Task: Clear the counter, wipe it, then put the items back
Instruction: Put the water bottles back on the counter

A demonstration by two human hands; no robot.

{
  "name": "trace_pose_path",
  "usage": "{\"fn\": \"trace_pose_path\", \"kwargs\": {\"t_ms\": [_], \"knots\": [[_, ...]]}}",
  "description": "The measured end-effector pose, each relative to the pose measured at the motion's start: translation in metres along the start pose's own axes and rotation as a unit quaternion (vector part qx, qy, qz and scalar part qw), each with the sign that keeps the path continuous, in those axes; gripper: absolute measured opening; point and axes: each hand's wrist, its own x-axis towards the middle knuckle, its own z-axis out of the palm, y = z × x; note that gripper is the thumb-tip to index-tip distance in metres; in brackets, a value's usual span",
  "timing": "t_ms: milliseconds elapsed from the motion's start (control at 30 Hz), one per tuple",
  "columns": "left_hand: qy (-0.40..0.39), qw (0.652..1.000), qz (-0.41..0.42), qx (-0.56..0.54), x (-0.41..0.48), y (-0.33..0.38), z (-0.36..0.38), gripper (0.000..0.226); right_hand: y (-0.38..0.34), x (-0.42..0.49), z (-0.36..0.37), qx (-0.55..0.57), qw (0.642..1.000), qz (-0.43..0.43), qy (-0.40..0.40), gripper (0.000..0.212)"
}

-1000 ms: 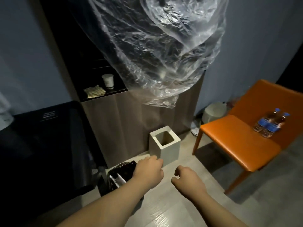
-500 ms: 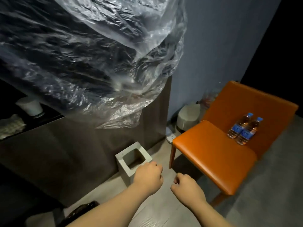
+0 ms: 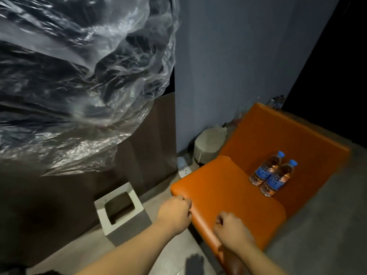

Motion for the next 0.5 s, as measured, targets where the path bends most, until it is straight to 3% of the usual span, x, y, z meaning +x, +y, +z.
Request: {"fn": "trace_pose_path", "kwargs": {"t_ms": [267, 433, 500], "knots": [[-0.01, 0.999, -0.022, -0.022, 0.087, 0.047, -0.005, 0.03, 0.049, 0.071, -0.057, 0.006, 0.999, -0.001, -0.035, 0.005], [-0.02, 0.999, -0.004, -0.037, 0.147, 0.057, -0.011, 0.031, 0.062, 0.118, -0.081, 0.023, 0.998, 0.015, -0.055, 0.018], [-0.034, 0.999, 0.007, -0.04, 0.169, 0.062, -0.015, 0.031, 0.064, 0.133, -0.091, 0.042, 0.997, 0.029, -0.057, 0.014]]}}
